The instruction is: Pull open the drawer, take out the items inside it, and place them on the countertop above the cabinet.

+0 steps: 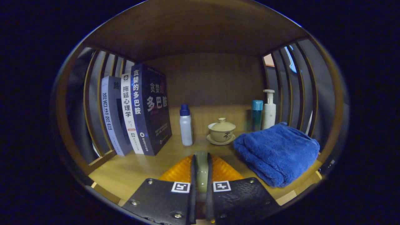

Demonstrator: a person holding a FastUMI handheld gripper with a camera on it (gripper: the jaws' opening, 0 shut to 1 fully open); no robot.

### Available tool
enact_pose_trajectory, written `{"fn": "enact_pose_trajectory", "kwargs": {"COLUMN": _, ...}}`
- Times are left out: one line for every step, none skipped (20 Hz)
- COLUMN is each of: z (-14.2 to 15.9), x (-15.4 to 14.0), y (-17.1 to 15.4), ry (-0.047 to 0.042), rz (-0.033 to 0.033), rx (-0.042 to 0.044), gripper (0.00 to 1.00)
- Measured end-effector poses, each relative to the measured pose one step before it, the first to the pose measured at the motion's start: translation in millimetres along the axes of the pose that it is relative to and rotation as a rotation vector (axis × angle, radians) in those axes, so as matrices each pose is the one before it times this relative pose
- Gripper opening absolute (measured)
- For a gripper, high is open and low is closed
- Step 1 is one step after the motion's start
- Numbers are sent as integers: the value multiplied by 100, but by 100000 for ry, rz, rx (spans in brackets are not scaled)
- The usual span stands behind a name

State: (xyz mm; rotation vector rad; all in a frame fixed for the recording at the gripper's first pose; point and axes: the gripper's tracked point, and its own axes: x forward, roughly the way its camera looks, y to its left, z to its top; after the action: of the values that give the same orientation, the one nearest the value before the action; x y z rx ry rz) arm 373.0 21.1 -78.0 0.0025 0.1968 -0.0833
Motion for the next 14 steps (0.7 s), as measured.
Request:
{"fn": "enact_pose_trajectory", "kwargs": {"z": -210, "x": 786, "y": 25, "ry": -1015, "rz": -1104, "rx": -1320, "gripper": 14}}
{"fn": "enact_pose_trajectory", "kwargs": {"z": 609, "x": -1370, "y": -208, "ry": -1710, "rz": -883, "rx": -1105, "gripper": 15}}
{"fn": "enact_pose_trajectory", "kwargs": {"z": 627, "x": -354, "y": 312, "ry": -2963, "rz": 676, "rx": -331, "gripper": 18}}
{"fn": "enact_pose_trajectory", "kwargs": {"z": 525, "x": -747, "y": 610, "ry": -1036, "rz": 508, "rx": -50, "gripper": 22}}
{"fn": "enact_pose_trajectory", "kwargs": {"z": 489, "x": -573, "y": -243, "ry": -428, "rz": -1418, "rx": 412, "gripper": 33}}
{"fn": "enact_pose_trajectory", "kwargs": {"z": 431, "x": -1088, "y": -394, "ry": 252, "rz": -1086, "rx": 1632, "gripper": 45}}
{"fn": "enact_pose_trajectory", "kwargs": {"z": 932, "x": -863, "y": -219, "ry": -486, "rz": -1436, "rx": 1668, "gripper": 57}}
{"fn": "enact_pose_trajectory", "kwargs": {"z": 827, "x": -1016, "y": -133, "ry": -671, "rz": -545, "rx": 1571, "gripper": 68}}
{"fn": "enact_pose_trajectory", "kwargs": {"z": 836, "x": -948, "y": -14, "ry": -280, "rz": -337, "rx": 652, "gripper": 80}}
{"fn": "enact_pose_trajectory", "kwargs": {"z": 579, "x": -1116, "y": -294, "ry": 166, "rz": -468, "rx": -326, "gripper": 91}}
{"fn": "enact_pose_trajectory", "kwargs": {"z": 517, "x": -1074, "y": -348, "ry": 696, "rz": -525, "rx": -1210, "gripper": 95}}
{"fn": "enact_pose_trajectory", "kwargs": {"z": 395, "x": -1043, "y": -247, "ry": 1397, "rz": -418, "rx": -186, "gripper": 99}}
{"fn": "enact_pose_trajectory", "kwargs": {"z": 369, "x": -1316, "y": 113, "ry": 1206, "rz": 946, "rx": 931, "gripper": 99}}
{"fn": "enact_pose_trajectory", "kwargs": {"z": 374, "x": -1224, "y": 176, "ry": 1124, "rz": 1075, "rx": 1175, "gripper": 100}}
